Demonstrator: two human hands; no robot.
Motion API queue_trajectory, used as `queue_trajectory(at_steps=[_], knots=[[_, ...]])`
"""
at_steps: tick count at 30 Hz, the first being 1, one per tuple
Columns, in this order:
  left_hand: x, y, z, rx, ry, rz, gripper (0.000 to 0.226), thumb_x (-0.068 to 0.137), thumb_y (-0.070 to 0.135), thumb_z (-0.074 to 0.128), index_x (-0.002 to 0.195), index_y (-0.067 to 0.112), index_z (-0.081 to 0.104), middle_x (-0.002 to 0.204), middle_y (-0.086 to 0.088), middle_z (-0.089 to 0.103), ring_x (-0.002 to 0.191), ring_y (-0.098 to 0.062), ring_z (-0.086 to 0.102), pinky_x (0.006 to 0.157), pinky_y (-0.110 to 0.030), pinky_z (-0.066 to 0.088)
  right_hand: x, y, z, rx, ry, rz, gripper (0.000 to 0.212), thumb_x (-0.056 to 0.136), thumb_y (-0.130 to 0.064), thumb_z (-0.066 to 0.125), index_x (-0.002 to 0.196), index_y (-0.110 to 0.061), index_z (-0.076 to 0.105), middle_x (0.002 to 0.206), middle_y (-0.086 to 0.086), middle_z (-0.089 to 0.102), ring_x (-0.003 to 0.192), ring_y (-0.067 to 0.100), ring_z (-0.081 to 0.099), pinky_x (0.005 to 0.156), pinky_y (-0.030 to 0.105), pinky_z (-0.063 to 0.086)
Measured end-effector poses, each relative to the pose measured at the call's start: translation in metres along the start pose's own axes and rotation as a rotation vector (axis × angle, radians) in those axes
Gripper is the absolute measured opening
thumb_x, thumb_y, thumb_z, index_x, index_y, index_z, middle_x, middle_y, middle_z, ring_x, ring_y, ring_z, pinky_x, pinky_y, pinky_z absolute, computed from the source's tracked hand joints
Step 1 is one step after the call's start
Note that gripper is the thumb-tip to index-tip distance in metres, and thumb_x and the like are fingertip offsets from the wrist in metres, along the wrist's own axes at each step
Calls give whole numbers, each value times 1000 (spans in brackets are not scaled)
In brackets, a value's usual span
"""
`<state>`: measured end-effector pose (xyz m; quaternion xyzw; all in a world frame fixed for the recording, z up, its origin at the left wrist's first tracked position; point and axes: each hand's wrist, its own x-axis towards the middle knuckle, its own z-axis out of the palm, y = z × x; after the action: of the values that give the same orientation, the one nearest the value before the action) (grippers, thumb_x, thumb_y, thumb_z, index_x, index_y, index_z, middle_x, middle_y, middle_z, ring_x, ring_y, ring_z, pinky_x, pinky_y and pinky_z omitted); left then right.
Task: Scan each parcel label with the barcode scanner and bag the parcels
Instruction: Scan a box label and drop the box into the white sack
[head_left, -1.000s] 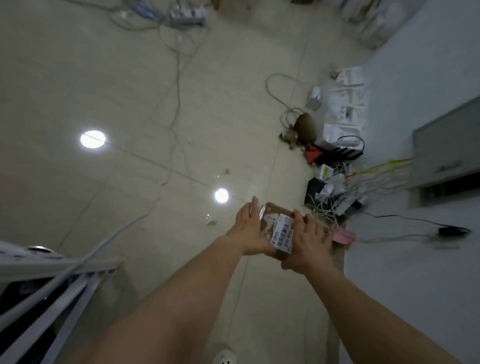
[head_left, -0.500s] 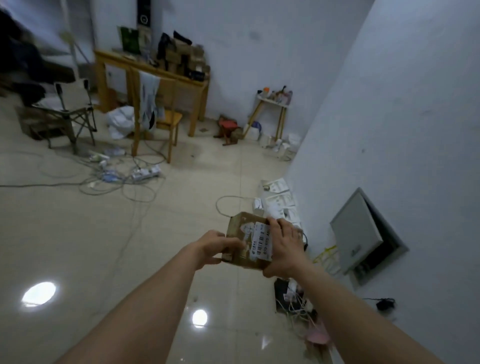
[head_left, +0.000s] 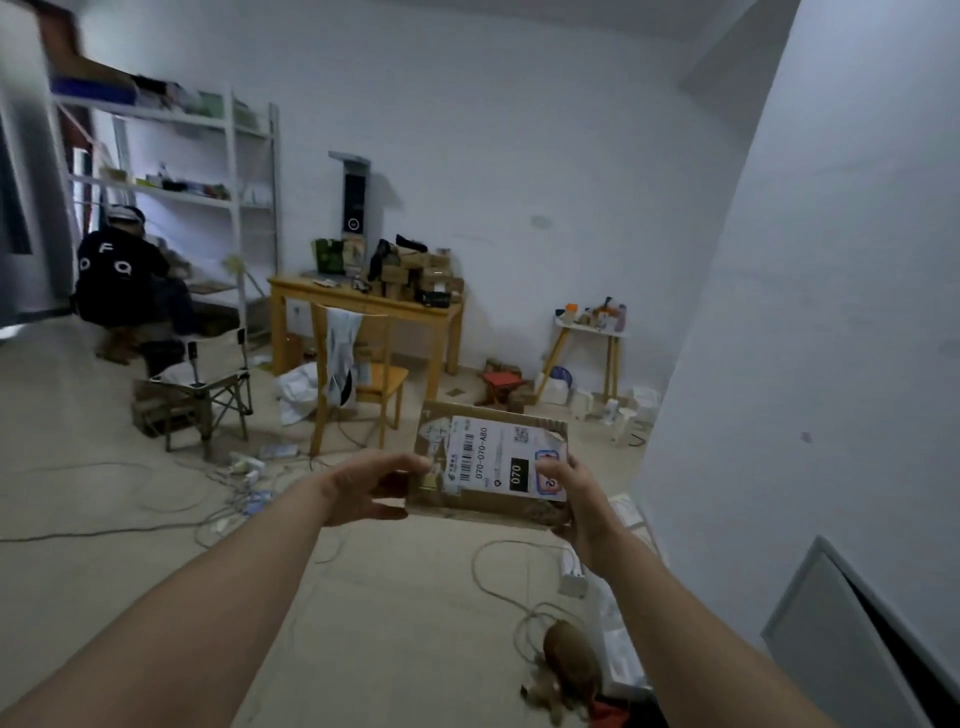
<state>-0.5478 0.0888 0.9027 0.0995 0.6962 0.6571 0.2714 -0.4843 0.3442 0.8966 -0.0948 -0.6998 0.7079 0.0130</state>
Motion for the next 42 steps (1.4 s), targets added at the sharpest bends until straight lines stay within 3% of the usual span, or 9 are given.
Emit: queue_trajectory(at_steps=[3,8,12,21,27,31,36,39,42], knots=[[25,17,-25,-4,44,0,100,19,39,95,110,9,65,103,-12,73,98,-24,66,90,-39,53,39,-4,1,17,-53,8,59,67,-35,67,123,-25,53,100,5,70,92,25,62,84,41,44],[79,46,-68,23,41,-1,104,27,40,96,119,8,60,110,-14,71,100,-26,67,86,-38,56,107,-11,6,43,-157,-6,47,65,-37,71,110,-23,64,102,7,72,93,25,64,76,36,49],[147,63,-98,5,28,-3,94,42,35,92,125,6,58,118,-16,67,106,-28,65,96,-43,52,183,-18,5,55,-110,-25,40,76,-33,72,113,-20,65,99,6,74,88,22,66,74,35,50],[361,120,-158,-156,118,62,107,27,39,95,123,8,60,118,-17,66,109,-32,62,98,-47,49,402,-54,1,119,-13,30,36,77,-33,71,111,-21,65,87,2,72,71,15,63,65,29,46],[496,147,-181,-442,113,175,111,22,38,96,121,4,59,88,-12,71,83,-23,65,98,-35,43,524,-62,-1,261,79,110,64,57,-44,79,115,-20,62,104,8,73,85,20,68,64,31,53],[590,143,-187,-664,164,219,103,42,28,91,132,6,47,121,-21,60,112,-31,60,101,-40,48,610,-55,7,357,113,132,56,69,-40,77,118,-20,59,110,10,70,90,23,69,62,33,55],[707,129,-177,-563,144,93,97,37,42,85,123,8,56,114,-16,66,105,-27,60,97,-40,48,733,-37,9,411,129,169,59,66,-37,81,118,-21,60,111,10,70,100,28,67,59,35,55],[781,134,-191,-546,136,64,86,38,36,86,117,8,64,108,-13,71,105,-27,62,92,-40,52,812,-32,-5,369,96,205,76,52,-43,85,120,-20,60,111,11,70,96,28,65,68,41,53],[849,148,-225,-532,178,18,85,35,32,86,113,5,65,109,-16,71,110,-31,62,96,-42,50,891,-36,-19,336,107,228,117,33,-49,85,138,-24,41,118,8,66,93,22,64,72,41,48]])
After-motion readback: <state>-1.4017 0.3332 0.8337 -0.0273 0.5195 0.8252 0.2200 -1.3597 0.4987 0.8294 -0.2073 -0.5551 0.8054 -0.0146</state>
